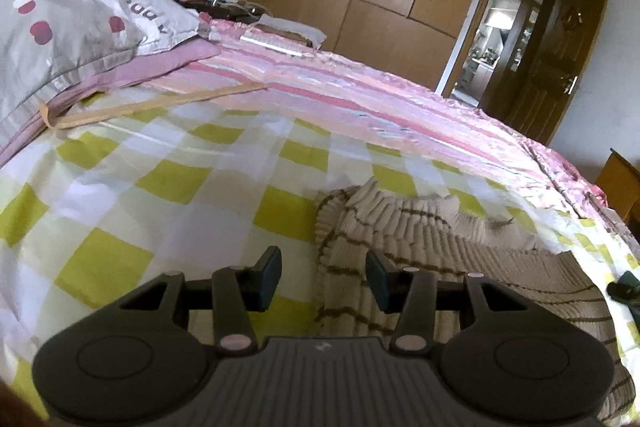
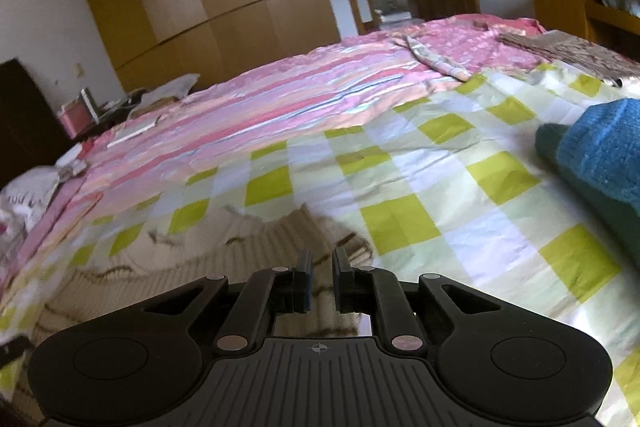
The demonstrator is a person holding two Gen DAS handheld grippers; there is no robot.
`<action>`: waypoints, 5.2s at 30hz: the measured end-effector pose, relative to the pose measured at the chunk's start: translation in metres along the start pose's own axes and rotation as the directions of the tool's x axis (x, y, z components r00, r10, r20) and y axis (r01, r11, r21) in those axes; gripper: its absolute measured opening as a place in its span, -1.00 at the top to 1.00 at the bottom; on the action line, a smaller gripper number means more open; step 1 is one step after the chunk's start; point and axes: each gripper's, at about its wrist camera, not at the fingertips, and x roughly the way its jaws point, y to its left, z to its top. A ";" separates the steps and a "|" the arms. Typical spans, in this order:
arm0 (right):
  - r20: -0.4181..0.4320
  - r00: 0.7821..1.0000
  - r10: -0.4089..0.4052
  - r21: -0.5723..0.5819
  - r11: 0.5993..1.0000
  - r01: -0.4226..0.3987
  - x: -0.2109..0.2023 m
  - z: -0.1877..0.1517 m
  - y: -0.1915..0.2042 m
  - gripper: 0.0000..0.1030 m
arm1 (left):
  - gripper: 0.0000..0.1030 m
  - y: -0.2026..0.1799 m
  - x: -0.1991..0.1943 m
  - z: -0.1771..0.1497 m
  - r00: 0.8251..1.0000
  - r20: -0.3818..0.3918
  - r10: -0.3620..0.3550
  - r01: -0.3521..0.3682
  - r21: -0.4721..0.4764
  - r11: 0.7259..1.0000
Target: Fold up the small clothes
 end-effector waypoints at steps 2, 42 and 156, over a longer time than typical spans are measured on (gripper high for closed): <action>-0.032 0.999 -0.016 -0.006 1.000 0.016 0.007 -0.007 0.000 0.74 | -0.01 -0.003 0.000 -0.001 1.000 -0.003 -0.003 0.003 0.021 1.000; -0.059 0.980 0.189 0.211 0.962 -0.173 -0.042 -0.043 -0.083 0.73 | -0.01 -0.171 -0.042 -0.073 0.998 -0.057 -0.027 0.050 0.467 0.883; -0.073 0.942 0.329 0.328 0.900 -0.289 -0.055 -0.027 -0.132 0.46 | -0.09 -0.308 -0.042 -0.190 0.992 0.025 -0.127 0.035 0.892 0.450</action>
